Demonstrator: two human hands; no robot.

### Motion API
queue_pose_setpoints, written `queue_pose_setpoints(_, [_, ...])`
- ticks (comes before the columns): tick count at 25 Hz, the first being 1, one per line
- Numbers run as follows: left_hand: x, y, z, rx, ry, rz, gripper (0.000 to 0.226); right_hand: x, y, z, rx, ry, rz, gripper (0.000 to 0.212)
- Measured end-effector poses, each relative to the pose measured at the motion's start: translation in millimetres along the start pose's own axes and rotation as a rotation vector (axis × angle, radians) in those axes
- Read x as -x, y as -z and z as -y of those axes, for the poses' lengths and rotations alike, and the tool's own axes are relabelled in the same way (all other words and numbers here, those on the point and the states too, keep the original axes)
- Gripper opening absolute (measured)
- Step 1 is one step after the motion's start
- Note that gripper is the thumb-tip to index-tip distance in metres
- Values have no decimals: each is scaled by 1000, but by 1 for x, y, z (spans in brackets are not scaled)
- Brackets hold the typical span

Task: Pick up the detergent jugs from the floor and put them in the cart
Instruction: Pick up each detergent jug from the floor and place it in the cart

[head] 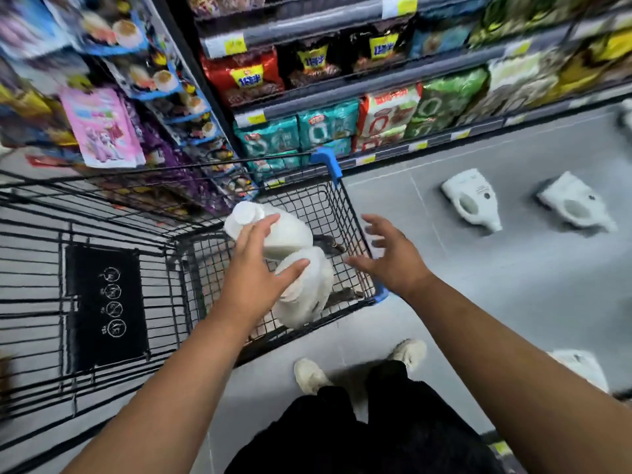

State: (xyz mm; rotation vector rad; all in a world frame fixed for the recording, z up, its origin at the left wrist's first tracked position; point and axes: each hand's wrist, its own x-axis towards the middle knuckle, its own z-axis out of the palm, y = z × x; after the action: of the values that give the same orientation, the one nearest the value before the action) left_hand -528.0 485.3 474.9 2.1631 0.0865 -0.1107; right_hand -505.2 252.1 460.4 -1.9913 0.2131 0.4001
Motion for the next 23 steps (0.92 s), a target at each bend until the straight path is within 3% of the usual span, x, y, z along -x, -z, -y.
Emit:
queue_pose_setpoints(4, [-15, -47, -66, 90, -52, 160, 82, 25, 72, -15, -30, -5, -161, 77])
queue_pose_setpoints(11, [-34, -181, -179, -8, -183, 435, 76, 66, 215, -74, -169, -86, -411, 68])
queue_pose_setpoints(16, [-24, -292, -266, -24, -217, 582, 83, 103, 316, -132, -300, -142, -558, 74])
queue_pose_setpoints(23, [-13, -426, -357, -153, -400, 819, 78, 164, 419, -210, -420, -262, -751, 77])
